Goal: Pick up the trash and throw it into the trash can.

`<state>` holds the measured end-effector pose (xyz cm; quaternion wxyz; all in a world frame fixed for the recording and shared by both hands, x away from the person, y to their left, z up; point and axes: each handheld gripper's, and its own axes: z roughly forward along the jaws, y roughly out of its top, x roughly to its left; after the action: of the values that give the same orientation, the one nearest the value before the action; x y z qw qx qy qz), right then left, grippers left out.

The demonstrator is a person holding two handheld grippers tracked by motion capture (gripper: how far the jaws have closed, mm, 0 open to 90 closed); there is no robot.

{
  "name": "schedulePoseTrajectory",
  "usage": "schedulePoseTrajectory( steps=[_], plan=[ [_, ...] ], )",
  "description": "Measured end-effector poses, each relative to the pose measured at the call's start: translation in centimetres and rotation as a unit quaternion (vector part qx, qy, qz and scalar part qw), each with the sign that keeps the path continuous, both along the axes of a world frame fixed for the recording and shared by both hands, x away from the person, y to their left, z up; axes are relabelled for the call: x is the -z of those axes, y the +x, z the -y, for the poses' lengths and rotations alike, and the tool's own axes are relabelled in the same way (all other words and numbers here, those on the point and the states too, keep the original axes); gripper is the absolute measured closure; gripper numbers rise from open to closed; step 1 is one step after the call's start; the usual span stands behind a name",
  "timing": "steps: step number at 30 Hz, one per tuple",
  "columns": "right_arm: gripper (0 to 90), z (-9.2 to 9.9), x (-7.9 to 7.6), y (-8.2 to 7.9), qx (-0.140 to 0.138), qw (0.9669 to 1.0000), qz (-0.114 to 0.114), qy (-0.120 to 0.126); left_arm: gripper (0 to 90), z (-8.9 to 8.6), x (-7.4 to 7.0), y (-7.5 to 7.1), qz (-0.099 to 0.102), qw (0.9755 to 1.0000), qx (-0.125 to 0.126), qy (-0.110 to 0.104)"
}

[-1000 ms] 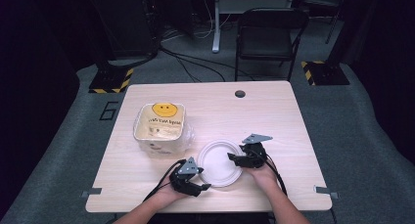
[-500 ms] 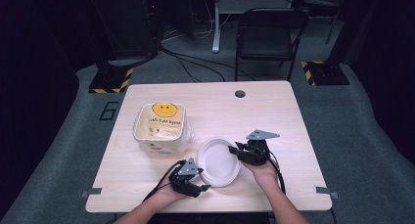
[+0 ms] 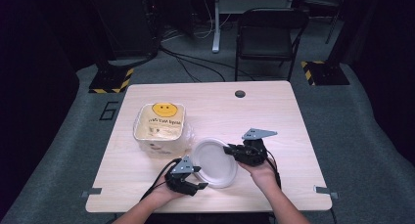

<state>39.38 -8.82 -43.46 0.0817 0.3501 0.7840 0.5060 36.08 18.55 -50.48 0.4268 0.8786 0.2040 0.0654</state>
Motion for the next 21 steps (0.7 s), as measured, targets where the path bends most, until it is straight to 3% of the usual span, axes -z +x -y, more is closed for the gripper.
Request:
schedulePoseTrajectory(
  steps=[4, 5, 7, 16, 21],
  plan=[
    [83.3, -0.1, -1.1, -0.4, 0.006, 0.9999, 0.015, -0.003, 31.7, 0.0, -0.1, 0.0, 0.003, 1.0, 0.0, -0.001],
    [83.4, -0.1, -1.9, -0.7, 0.013, 0.9993, 0.034, -0.014, 31.7, -0.1, -0.1, -0.1, 0.004, 1.0, 0.0, -0.002],
    [83.5, 0.0, -2.4, -0.7, 0.017, 0.9988, 0.043, -0.018, 31.7, -0.1, -0.1, -0.1, 0.006, 1.0, 0.001, -0.002],
    [83.5, 0.1, -4.5, -0.5, 0.034, 0.9977, 0.055, -0.021, 31.6, 0.0, 0.1, -0.1, 0.006, 1.0, 0.0, 0.006],
    [83.5, -0.2, -5.6, -0.2, 0.042, 0.9967, 0.066, -0.023, 31.4, 0.1, 0.4, 0.0, 0.014, 0.9995, 0.007, 0.026]
  ],
)
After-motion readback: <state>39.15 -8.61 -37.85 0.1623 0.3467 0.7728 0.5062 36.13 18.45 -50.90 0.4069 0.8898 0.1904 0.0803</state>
